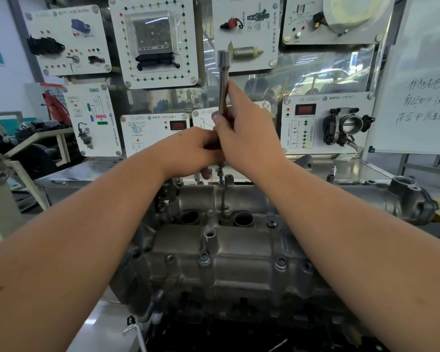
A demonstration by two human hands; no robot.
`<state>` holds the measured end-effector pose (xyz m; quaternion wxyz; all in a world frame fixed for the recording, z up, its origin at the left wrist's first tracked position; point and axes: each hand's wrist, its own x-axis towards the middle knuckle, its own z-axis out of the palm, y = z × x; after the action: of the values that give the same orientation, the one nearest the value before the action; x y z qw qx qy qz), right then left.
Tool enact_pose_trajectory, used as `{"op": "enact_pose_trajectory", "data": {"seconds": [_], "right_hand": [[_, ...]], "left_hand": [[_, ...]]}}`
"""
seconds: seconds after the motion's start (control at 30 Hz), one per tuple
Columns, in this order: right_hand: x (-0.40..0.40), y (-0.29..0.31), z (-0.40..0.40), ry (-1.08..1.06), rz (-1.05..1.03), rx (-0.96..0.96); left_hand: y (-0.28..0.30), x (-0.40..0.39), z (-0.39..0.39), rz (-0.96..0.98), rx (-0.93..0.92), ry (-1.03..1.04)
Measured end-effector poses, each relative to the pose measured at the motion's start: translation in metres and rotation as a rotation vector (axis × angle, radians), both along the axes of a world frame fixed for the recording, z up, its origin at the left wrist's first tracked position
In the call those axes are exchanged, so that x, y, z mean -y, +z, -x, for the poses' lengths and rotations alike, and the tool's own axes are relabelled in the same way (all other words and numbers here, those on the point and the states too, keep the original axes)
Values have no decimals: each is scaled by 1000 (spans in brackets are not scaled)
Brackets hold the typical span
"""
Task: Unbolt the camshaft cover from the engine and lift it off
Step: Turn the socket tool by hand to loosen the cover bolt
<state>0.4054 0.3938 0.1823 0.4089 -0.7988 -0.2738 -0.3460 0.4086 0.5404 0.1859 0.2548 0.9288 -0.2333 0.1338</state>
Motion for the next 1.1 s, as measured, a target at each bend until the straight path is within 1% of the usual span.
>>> {"op": "enact_pose_trajectory", "data": {"seconds": [0.1, 0.27, 0.43, 0.57, 0.77, 0.93, 1.1], "right_hand": [[0, -2, 3, 28, -36, -4], [0, -3, 2, 1, -33, 57], [-1, 0, -3, -25, -9, 0], [0, -1, 1, 15, -7, -20], [0, 0, 0, -30, -4, 38], [-1, -1, -1, -12, -18, -24], [-1, -2, 2, -32, -15, 55]], "left_hand": [[0, -2, 1, -2, 8, -4], [0, 0, 1, -24, 37, 3], [0, 1, 2, 6, 31, -17], [0, 0, 2, -10, 28, -7], [-1, 1, -1, -28, 55, 7], [1, 0, 2, 5, 13, -16], [0, -1, -1, -10, 43, 6]]}}
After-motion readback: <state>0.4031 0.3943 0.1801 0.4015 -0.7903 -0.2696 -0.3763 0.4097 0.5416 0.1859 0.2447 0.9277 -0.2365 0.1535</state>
